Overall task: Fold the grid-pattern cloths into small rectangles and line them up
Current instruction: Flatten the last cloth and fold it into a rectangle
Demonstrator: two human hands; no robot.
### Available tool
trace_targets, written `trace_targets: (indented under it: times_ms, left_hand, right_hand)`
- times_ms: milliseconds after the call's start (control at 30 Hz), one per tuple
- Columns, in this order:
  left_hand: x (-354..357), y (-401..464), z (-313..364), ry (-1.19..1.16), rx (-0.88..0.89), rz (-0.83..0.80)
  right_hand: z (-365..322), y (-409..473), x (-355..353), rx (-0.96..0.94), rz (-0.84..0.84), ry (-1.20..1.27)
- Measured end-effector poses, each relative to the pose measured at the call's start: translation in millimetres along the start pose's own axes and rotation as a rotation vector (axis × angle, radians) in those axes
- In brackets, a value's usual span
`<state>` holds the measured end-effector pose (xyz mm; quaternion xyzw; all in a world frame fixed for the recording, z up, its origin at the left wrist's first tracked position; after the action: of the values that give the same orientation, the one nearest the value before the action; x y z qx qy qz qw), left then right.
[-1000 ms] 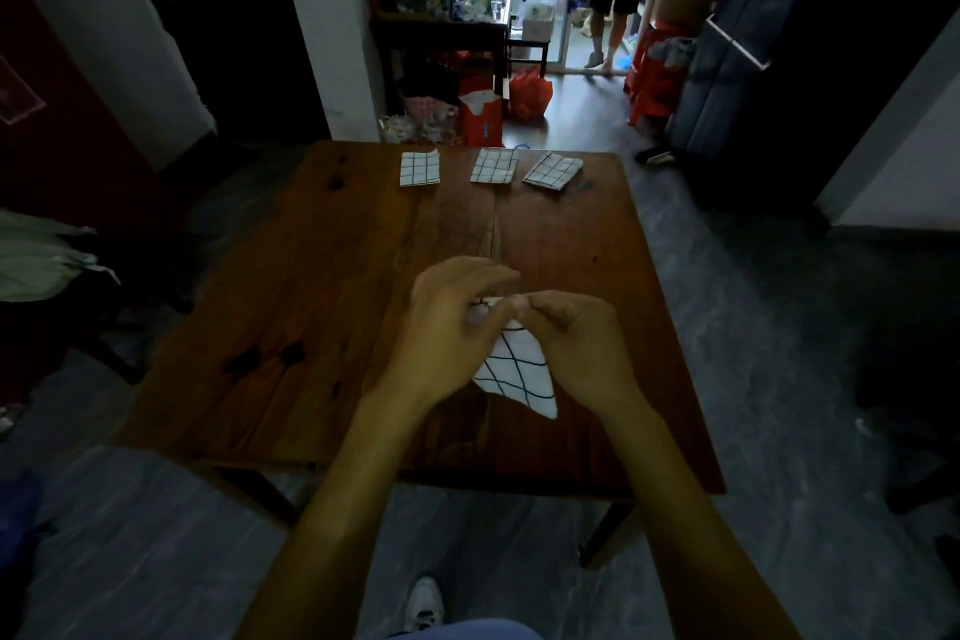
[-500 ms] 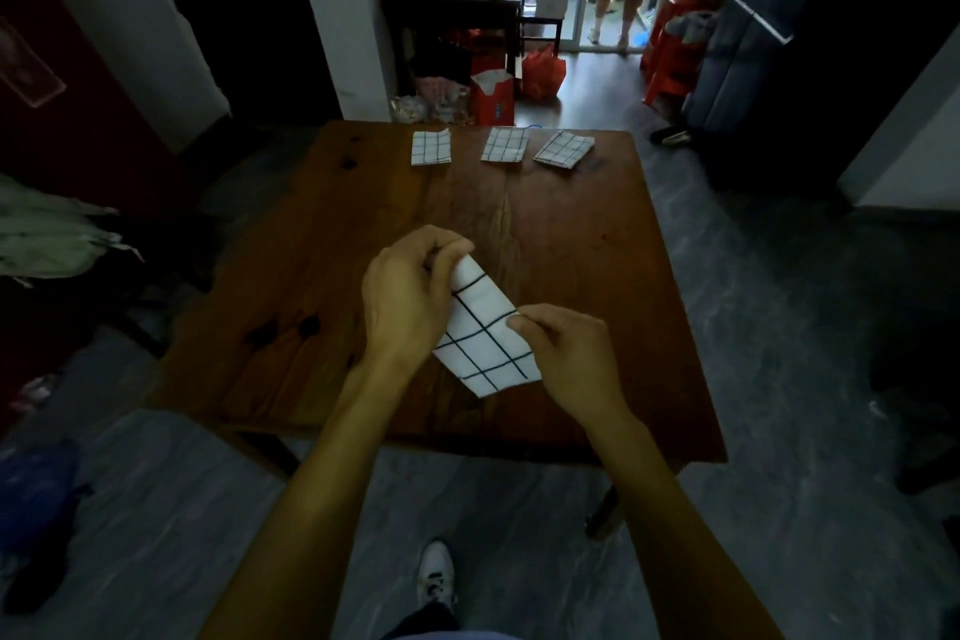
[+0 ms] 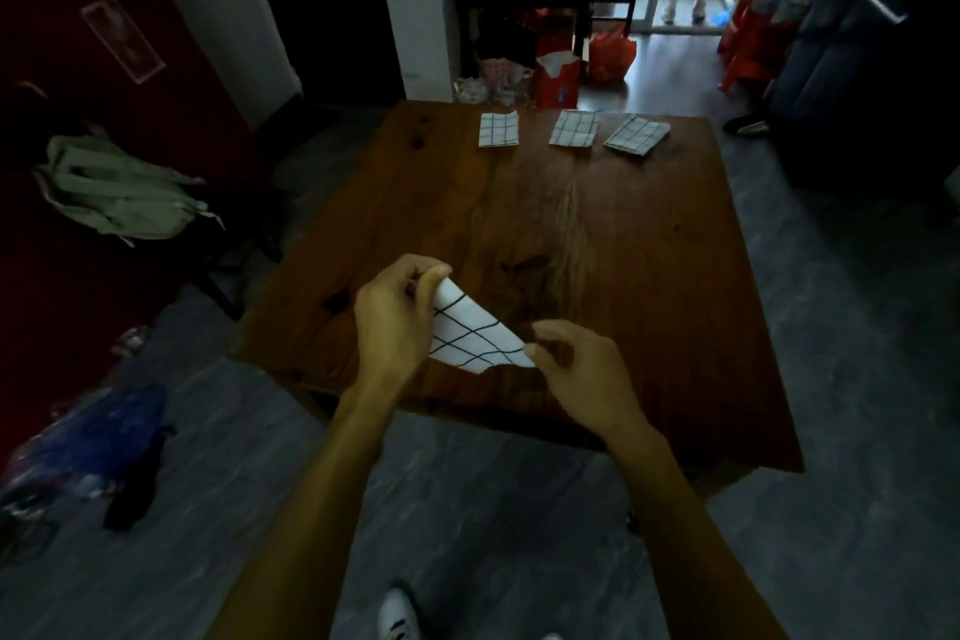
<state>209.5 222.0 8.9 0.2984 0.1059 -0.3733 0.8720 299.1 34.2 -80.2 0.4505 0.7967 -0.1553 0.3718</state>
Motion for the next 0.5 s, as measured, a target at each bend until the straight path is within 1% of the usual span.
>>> trace_targets:
  times_ms: [100,167,200,300,500]
  left_hand:
    - [-15.0,-2.8,-12.0,-0.02,-0.001,-0.035]
    - [-30.6,-3.6,-22.3,-0.057,-0.005,-0.038]
    - [-42.3,-3.1,-29.1,-0.086,-0.017,-0.019]
    - [-89.2,2.2,-55.1,-0.16,-0.065,0.073]
    - [-192.2,21.0,-118.0,-0.255,-0.188,0.261]
  right_hand:
    - [-53.8,16.6,9.1,-0.137,-0.018,-0.091]
    - [-97.3,28.0,27.7,-0.198,-0.078,-0.059]
    - [-118.9,32.0,40.0,-0.228,-0.098,-0.051]
    - [-171.6,40.0,77.3,-0.322,-0.085,-0.052]
    - [-228.4,52.9,139.1,-0.343,-0.139,-0.002]
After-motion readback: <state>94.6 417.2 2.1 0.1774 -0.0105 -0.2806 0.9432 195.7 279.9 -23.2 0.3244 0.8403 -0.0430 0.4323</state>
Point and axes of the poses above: each hand's wrist, its own y-axis towards the middle knuckle, its own x-axis out of the palm, z = x × y, the point moved 7 cm from there along y, towards the middle knuckle, and after that the axes turned 7 degrees about -y, right-handed, at the moved point
